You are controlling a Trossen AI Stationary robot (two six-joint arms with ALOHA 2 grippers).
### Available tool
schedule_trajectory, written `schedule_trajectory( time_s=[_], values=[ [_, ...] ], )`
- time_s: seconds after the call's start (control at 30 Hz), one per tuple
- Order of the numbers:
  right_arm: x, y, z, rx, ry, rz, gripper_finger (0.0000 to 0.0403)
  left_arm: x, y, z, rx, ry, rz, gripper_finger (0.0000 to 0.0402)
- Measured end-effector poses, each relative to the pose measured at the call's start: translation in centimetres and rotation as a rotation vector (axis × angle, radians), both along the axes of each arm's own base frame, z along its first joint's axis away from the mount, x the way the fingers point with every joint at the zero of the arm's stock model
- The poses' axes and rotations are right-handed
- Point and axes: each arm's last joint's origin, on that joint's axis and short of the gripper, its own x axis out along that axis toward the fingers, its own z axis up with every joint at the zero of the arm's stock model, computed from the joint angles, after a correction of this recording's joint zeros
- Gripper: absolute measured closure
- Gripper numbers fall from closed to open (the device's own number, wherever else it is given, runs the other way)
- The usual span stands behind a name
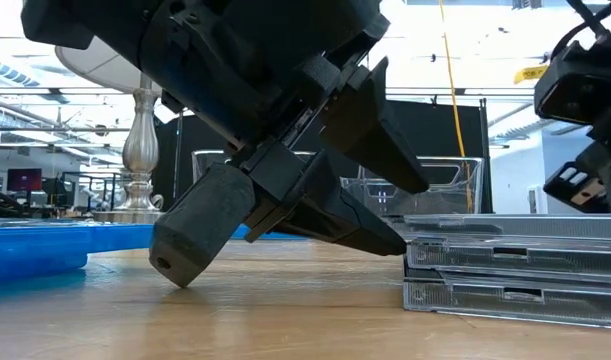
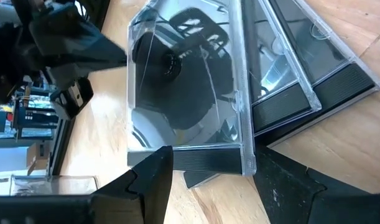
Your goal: Pick & place jewel cases by type
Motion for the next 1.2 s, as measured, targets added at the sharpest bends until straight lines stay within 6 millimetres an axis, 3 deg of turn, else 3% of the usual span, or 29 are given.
schedule_trajectory(
  time_s=[0.33, 0.7, 1.2],
  values=[
    [0.6, 0.5, -1.4, 0.004, 0.021, 0.022, 0.0403, 0.1, 0.2, 0.0, -0.008, -0.001, 0.009, 0.0188],
    [1.0, 0.9, -1.7, 0.038, -0.004, 0.039, 0.0403, 0.1, 0.2, 0.0, 0.004, 0.000, 0.001, 0.0188],
    [1.1, 0.8, -1.6, 0.030, -0.016, 0.038, 0.0403, -0.6, -0.9, 0.1, 0.151, -0.007, -0.053, 0.0195]
  ],
)
